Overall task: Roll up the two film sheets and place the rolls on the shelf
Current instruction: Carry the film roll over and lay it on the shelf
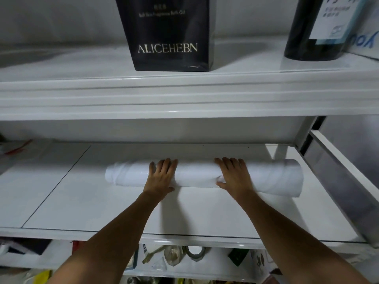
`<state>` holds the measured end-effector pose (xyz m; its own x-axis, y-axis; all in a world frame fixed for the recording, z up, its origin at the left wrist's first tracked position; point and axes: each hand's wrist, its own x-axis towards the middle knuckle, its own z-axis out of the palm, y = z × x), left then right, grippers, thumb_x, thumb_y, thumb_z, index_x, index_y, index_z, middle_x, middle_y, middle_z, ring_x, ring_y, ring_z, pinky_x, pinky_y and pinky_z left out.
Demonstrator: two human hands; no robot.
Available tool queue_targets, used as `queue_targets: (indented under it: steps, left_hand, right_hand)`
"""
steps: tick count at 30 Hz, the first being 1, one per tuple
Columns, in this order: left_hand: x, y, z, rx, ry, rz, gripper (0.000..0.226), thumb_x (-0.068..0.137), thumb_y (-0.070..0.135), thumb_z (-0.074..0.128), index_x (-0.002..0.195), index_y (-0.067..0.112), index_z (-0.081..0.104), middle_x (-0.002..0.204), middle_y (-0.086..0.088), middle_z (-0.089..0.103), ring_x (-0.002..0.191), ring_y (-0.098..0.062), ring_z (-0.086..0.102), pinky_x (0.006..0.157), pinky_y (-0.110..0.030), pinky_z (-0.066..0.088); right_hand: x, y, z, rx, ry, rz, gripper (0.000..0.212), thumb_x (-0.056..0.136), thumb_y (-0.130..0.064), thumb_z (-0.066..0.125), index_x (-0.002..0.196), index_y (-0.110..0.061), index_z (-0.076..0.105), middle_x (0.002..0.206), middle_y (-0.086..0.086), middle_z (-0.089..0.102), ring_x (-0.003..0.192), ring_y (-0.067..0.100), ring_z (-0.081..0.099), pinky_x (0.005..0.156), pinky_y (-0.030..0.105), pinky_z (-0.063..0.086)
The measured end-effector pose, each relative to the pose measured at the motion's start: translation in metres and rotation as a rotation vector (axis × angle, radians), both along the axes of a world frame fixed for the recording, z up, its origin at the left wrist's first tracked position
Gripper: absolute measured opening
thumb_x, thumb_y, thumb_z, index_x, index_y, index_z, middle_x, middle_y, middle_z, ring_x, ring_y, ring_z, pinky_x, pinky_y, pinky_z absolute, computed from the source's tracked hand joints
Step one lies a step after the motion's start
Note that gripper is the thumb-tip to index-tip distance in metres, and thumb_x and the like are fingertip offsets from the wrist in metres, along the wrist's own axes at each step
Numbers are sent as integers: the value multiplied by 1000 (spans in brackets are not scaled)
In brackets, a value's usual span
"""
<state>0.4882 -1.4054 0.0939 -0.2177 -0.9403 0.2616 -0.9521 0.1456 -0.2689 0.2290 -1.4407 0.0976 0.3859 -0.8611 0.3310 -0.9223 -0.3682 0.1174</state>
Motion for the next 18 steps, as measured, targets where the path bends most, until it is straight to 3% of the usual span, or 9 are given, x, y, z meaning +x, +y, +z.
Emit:
queue_targets:
  steps: [9, 18]
  left_hand:
    - [5, 17, 11, 29, 41, -95, 106, 43, 49, 85, 130, 12, 39, 119, -14, 58, 107, -32, 57, 93, -48, 44]
    - [6, 28, 15, 60, 32, -117, 103, 50, 53, 81, 133, 13, 35, 123, -15, 56, 110, -32, 55, 95, -49, 41]
  right_hand:
    - [-8, 22, -1, 60, -27, -1, 116, 43, -64, 80, 138, -20, 32, 135, 18, 48, 117, 40, 49, 101, 53, 36]
    - [-15, 34, 1, 54, -40, 49, 110, 50, -68, 75, 138, -21, 32, 138, 17, 46, 119, 39, 48, 103, 54, 33]
